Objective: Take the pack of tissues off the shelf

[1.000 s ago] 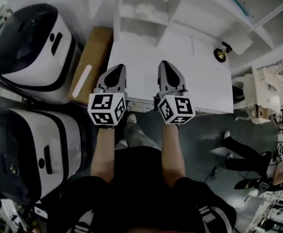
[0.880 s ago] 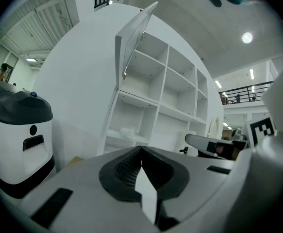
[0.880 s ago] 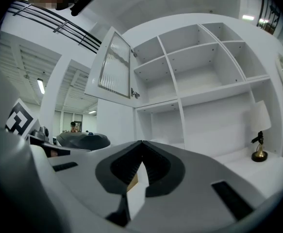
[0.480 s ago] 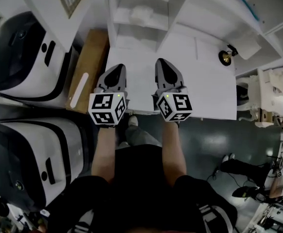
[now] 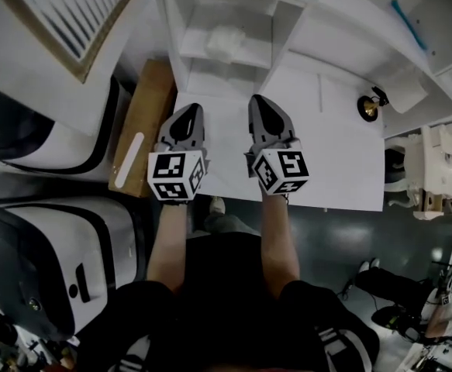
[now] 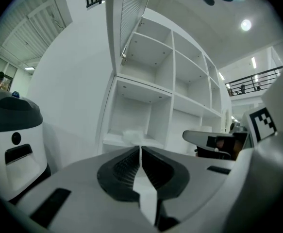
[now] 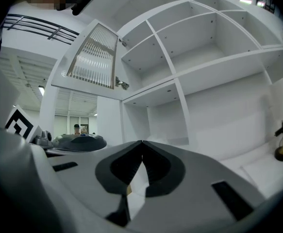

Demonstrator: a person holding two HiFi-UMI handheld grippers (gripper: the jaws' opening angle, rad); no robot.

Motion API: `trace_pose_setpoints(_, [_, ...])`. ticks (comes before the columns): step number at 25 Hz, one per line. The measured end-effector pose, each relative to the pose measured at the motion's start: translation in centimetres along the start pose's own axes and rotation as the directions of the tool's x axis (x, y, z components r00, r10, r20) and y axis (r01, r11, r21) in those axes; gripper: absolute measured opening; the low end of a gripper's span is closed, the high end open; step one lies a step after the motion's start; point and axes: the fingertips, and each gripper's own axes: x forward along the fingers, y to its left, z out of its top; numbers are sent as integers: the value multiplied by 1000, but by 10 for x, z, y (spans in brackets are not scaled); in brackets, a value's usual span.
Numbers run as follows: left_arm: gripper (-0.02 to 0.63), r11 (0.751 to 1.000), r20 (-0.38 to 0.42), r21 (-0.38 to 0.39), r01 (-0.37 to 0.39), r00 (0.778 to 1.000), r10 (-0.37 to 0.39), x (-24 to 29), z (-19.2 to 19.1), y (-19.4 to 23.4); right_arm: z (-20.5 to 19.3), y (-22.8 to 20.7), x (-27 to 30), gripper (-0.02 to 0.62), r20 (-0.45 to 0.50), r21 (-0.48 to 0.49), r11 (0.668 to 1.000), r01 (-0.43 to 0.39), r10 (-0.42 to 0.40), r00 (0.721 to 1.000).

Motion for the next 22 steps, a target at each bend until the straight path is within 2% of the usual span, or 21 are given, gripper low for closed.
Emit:
trace_pose_setpoints(10, [17,999,35,46,11,999,-13,46,7,3,-4,-22,36,18,-15,-3,993,-119,119,993])
trace_pose_setpoints(13, [89,999,53,48,16,998,-19,58,14,9,-9,-24,41,18,-28,-7,991,-133,133,991])
trace_pose_setpoints(15, [110,998,63,59,22,998,-26,69,20,10,-10,-28,44,18,-32,-6,990,-138,137,990])
trace_pose_setpoints(22, [141,992,52,116,41,998,-47,109,32,20,-9,-37,50,18,-30,3,989,-147,147,989])
